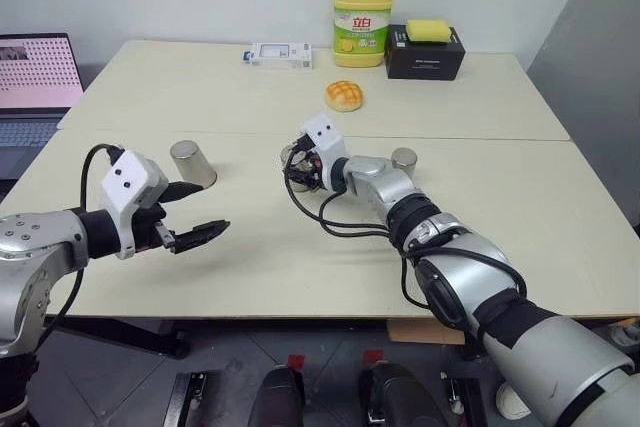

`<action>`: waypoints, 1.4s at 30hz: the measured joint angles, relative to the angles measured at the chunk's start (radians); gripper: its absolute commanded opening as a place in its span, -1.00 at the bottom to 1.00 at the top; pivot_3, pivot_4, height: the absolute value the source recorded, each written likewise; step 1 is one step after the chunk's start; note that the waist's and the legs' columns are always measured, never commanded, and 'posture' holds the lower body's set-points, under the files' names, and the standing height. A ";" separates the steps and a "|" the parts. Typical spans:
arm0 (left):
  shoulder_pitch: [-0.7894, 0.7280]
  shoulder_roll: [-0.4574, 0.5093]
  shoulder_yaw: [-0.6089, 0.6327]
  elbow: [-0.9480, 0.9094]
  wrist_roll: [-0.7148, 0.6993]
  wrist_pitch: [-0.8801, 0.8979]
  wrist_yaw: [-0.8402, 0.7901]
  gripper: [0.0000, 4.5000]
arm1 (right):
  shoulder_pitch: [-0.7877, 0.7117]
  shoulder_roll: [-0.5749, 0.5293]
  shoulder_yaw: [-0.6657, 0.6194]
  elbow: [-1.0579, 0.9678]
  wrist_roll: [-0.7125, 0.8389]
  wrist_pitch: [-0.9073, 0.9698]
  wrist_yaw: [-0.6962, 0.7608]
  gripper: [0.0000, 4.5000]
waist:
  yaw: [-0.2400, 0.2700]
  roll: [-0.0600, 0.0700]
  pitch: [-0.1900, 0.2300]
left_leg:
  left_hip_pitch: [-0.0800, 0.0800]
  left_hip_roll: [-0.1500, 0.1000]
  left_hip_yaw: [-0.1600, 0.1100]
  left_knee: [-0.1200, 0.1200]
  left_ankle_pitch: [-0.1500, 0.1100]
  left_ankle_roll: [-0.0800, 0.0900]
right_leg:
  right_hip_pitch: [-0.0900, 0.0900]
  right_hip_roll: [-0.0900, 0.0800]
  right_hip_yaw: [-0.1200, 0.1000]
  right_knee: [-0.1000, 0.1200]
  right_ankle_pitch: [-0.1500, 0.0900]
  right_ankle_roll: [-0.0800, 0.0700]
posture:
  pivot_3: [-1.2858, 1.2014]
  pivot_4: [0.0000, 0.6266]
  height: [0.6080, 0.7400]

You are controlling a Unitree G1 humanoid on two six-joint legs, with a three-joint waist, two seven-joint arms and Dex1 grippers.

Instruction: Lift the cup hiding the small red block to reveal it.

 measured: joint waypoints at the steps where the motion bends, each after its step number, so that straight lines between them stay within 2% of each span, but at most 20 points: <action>1: -0.001 0.000 0.000 0.000 0.000 0.000 0.002 1.00 | -0.001 0.001 -0.006 0.000 -0.005 -0.002 -0.001 0.15 | 0.000 0.000 0.000 | 0.000 0.000 0.000 0.000 0.000 0.000 | 0.000 0.000 0.000 0.000 0.000 0.000 | 0.03 -0.52 1.00; 8: -0.008 0.000 -0.002 0.000 0.000 0.000 0.010 1.00 | 0.000 0.003 -0.022 -0.021 -0.010 -0.001 0.041 0.15 | 0.000 0.000 0.000 | 0.000 0.000 0.000 0.000 0.000 0.000 | 0.000 0.000 0.000 0.000 0.000 0.000 | 0.03 -0.52 1.00; 10: -0.010 0.000 -0.007 0.000 -0.001 0.000 0.010 1.00 | 0.010 -0.007 -0.027 -0.104 0.000 0.020 0.085 0.15 | 0.001 0.001 0.000 | 0.000 0.000 0.000 0.000 0.000 0.000 | 0.000 0.000 0.000 0.000 0.000 0.000 | 0.03 -0.52 1.00; 13: -0.026 0.000 -0.012 -0.002 -0.008 0.000 0.009 1.00 | 0.060 -0.051 -0.047 -0.342 0.037 0.114 0.127 0.15 | 0.004 0.001 0.000 | 0.000 0.000 -0.001 0.000 0.000 0.000 | 0.001 0.000 -0.001 0.000 0.000 0.000 | 0.03 -0.52 1.00; 19: -0.063 0.000 -0.050 0.009 -0.008 -0.005 0.003 1.00 | 0.265 -0.160 -0.052 -0.706 0.061 0.281 0.115 0.15 | 0.005 0.000 0.000 | 0.000 -0.001 0.000 0.000 0.000 0.000 | 0.001 -0.001 0.000 0.000 0.000 0.000 | 0.03 -0.52 1.00; 22: -0.093 0.000 -0.076 0.025 -0.005 -0.016 -0.008 1.00 | 0.331 -0.192 -0.051 -0.737 0.035 0.317 0.076 0.15 | 0.002 0.001 0.000 | 0.000 -0.001 0.000 0.000 0.000 0.000 | 0.000 0.000 0.000 0.000 0.000 0.000 | 0.03 -0.52 1.00; 32: -0.136 -0.005 -0.123 0.050 0.005 -0.041 -0.014 1.00 | 0.386 -0.192 -0.013 -0.747 0.009 0.370 0.026 0.15 | -0.008 0.001 0.000 | 0.000 -0.001 0.001 -0.002 0.000 0.000 | -0.001 0.003 0.000 0.000 -0.001 0.000 | 0.03 -0.52 1.00; 34: -0.137 -0.005 -0.124 0.050 0.006 -0.043 -0.014 1.00 | 0.386 -0.192 -0.012 -0.748 0.009 0.373 0.023 0.46 | -0.008 0.001 0.000 | 0.000 -0.001 0.001 -0.002 0.000 0.000 | -0.001 0.003 0.001 0.000 -0.001 0.001 | 0.03 -0.52 1.00; 35: -0.137 -0.005 -0.124 0.050 0.006 -0.043 -0.014 1.00 | 0.386 -0.192 -0.012 -0.749 0.009 0.376 0.021 0.52 | -0.008 0.001 0.000 | 0.000 -0.001 0.001 -0.001 0.000 0.000 | -0.001 0.003 0.001 0.000 -0.002 0.003 | 0.03 -0.52 1.00; 39: -0.137 -0.008 -0.125 0.050 0.007 -0.043 -0.011 1.00 | 0.389 -0.191 -0.013 -0.776 0.012 0.393 0.021 0.97 | -0.006 0.001 0.000 | 0.000 -0.001 0.001 -0.001 0.000 0.000 | -0.001 0.002 0.001 0.000 -0.003 0.003 | 0.03 -0.52 1.00; 42: -0.137 -0.017 -0.125 0.050 0.007 -0.043 -0.010 1.00 | 0.388 -0.193 -0.016 -0.847 0.031 0.414 0.023 0.99 | -0.006 0.001 0.001 | 0.000 -0.001 0.000 -0.001 0.000 0.000 | -0.001 0.002 0.001 0.000 -0.003 0.003 | 0.03 -0.52 1.00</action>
